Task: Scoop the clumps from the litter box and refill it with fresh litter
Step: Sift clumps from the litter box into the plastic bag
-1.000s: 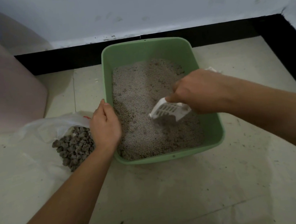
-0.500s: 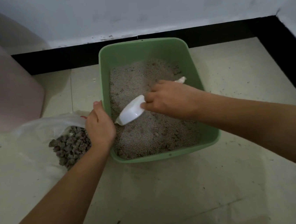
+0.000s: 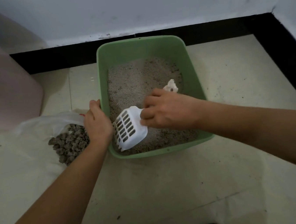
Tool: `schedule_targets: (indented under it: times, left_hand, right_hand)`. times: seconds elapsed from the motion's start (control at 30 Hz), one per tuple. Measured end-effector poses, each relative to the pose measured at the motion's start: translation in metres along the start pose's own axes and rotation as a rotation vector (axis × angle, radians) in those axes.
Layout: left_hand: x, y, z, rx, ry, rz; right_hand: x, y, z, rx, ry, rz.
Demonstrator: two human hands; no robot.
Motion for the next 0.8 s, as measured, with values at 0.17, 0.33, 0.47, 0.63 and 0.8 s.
schedule_targets:
  times: [0.17, 0.33, 0.47, 0.63, 0.8]
  left_hand:
    - [0.000, 0.002, 0.000, -0.023, -0.018, -0.008]
    - [-0.001, 0.007, -0.002, -0.099, -0.004, -0.094]
    - [-0.004, 0.003, -0.002, -0.138, 0.018, -0.130]
    - [-0.002, 0.006, -0.003, -0.182, 0.012, -0.172]
    - [-0.002, 0.004, -0.004, -0.175, 0.009, -0.173]
  right_hand:
    - [0.042, 0.021, -0.008, -0.068, -0.116, -0.060]
    - [0.073, 0.082, 0.024, -0.095, -0.231, -0.509]
    - [0.069, 0.090, 0.015, -0.086, -0.563, -0.649]
    - [0.057, 0.071, -0.001, 0.131, -0.679, -0.500]
    - [0.055, 0.070, -0.009, 0.344, -0.693, -0.382]
Point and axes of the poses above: each hand's wrist, its own x-axis away from the middle knuckle, its own z-axis out of the back of the hand, y = z × x, the point moved 6 cm from there along -x, towards the middle knuckle, and after that the axes turned 8 degrees about y, right-handed, at the moved point
